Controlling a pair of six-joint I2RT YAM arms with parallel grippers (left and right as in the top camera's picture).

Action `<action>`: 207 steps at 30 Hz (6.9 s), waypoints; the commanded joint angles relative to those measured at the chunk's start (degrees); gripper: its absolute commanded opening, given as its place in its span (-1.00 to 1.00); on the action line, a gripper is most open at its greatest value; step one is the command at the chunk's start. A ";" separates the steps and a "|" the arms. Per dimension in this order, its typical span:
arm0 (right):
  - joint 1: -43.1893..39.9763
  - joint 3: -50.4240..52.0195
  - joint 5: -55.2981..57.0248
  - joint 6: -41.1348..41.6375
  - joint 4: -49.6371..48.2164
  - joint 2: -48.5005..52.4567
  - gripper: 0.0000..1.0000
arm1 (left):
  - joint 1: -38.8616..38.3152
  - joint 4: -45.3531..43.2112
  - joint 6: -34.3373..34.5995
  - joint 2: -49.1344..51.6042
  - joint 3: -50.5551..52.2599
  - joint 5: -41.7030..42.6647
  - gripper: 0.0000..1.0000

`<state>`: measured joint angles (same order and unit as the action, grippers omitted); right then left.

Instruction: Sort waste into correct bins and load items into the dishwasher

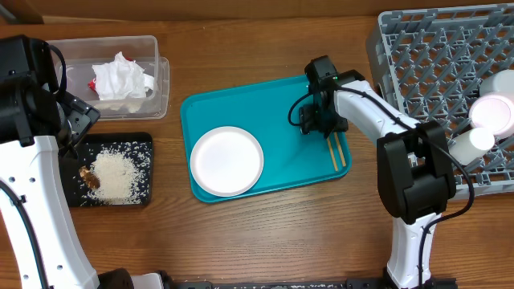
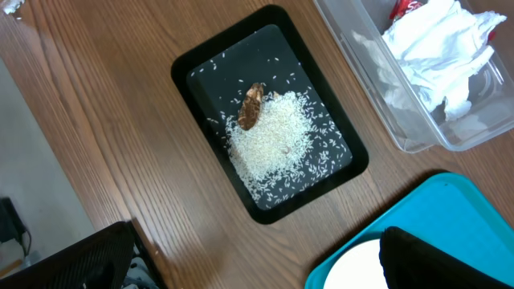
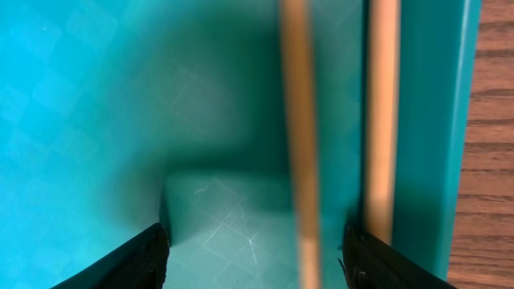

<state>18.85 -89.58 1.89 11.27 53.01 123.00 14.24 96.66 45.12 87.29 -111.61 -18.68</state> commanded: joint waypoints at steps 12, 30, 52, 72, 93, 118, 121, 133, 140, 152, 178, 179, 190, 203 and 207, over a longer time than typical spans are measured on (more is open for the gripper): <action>-0.15 0.98 0.61 0.55 -0.42 1.22 -0.47 | 0.00 0.13 1.38 0.07 0.09 -0.76 1.00; -4.42 -21.14 -2.34 -2.12 19.43 0.44 -0.92 | 0.00 0.13 1.38 0.07 0.09 -0.76 1.00; -31.34 -43.89 -11.91 -19.30 25.66 0.48 -0.92 | 0.00 0.13 1.38 0.07 0.09 -0.76 1.00; -33.51 -31.10 -14.86 -24.81 14.62 0.57 -0.81 | 0.00 0.13 1.38 0.07 0.09 -0.76 1.00; -28.30 -30.38 -22.47 -21.46 19.82 0.55 0.52 | 0.00 0.13 1.38 0.07 0.09 -0.76 1.00; -3.17 -13.81 -1.31 -4.00 12.33 0.57 0.57 | 0.00 0.13 1.38 0.07 0.09 -0.76 1.00; -1.90 -10.58 -0.04 -3.91 8.87 0.57 0.58 | 0.00 0.13 1.38 0.07 0.09 -0.76 1.00; -1.18 -6.19 1.05 -3.72 3.74 0.57 0.58 | 0.00 0.13 1.38 0.07 0.09 -0.76 0.99; -1.18 -3.34 1.03 -3.04 1.44 0.57 0.57 | 0.00 0.13 1.38 0.07 0.09 -0.76 1.00; -1.18 1.20 1.03 -2.21 -2.16 0.57 0.45 | 0.00 0.13 1.38 0.07 0.09 -0.76 0.99; -3.72 -23.41 1.86 -3.52 17.88 0.48 -0.92 | 0.00 0.13 1.38 0.07 0.09 -0.76 1.00; -4.39 -26.58 2.91 -3.82 19.93 0.44 -0.92 | 0.00 0.13 1.38 0.09 0.09 -0.76 1.00; -17.62 -43.39 2.95 -13.16 26.34 0.46 -0.92 | 0.00 0.13 1.38 0.07 0.09 -0.76 0.99; -31.67 -42.64 -16.39 -24.02 22.84 0.76 -0.92 | 0.00 0.13 1.38 0.07 0.09 -0.76 0.99; -32.46 -41.66 -15.98 -24.83 21.44 1.38 -0.92 | 0.00 0.13 1.38 0.09 0.09 -0.76 1.00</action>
<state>-13.80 -132.18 -11.38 -11.11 75.11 124.16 14.24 96.68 45.12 87.29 -111.61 -18.68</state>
